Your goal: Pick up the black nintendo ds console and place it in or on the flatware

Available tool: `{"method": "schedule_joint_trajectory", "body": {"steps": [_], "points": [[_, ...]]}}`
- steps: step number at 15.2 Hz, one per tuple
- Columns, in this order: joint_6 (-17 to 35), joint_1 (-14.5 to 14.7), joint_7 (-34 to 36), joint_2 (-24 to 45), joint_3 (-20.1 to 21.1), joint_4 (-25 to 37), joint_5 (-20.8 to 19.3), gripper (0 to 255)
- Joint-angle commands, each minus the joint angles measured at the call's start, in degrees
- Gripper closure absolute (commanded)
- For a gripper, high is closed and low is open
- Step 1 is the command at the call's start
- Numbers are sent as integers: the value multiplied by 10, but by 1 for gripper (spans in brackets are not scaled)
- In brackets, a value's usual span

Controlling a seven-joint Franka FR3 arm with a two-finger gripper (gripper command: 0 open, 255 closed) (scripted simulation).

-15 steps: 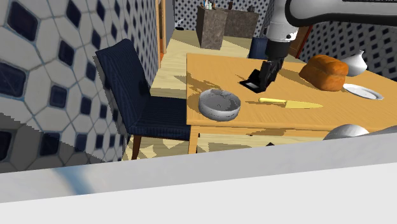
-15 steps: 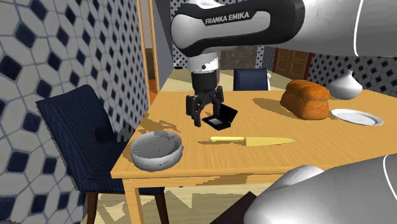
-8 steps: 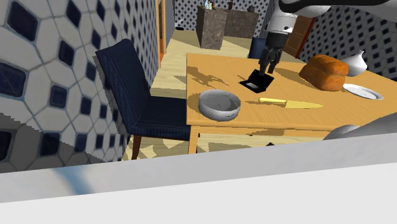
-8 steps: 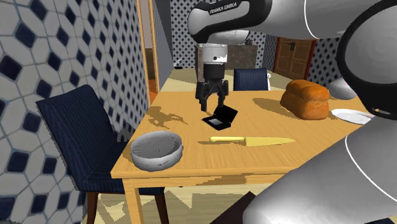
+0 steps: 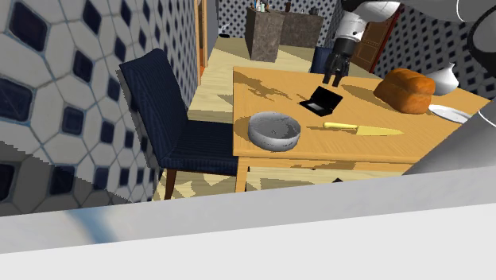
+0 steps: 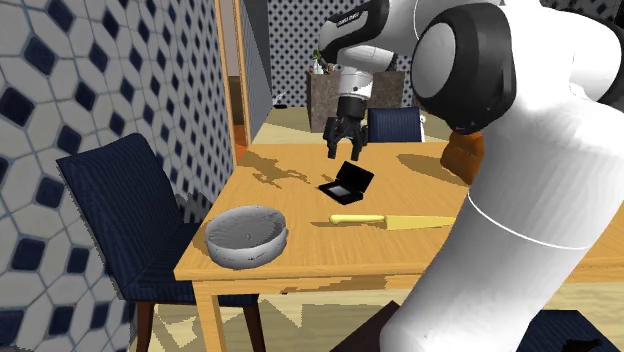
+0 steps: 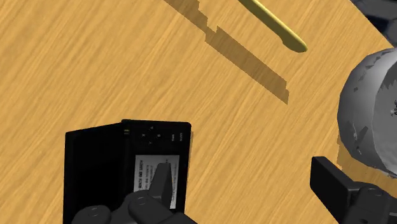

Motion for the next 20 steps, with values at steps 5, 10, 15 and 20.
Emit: {"method": "schedule_joint_trajectory", "body": {"steps": [5, 10, 15, 20], "points": [[-82, -54, -88, 186, -62, 173, 111, 0], [-188, -152, -123, 366, -69, 373, 217, 0], [-163, -148, -128, 365, -65, 338, 220, 0], [-128, -129, -132, 343, -66, 281, 211, 0]]}}
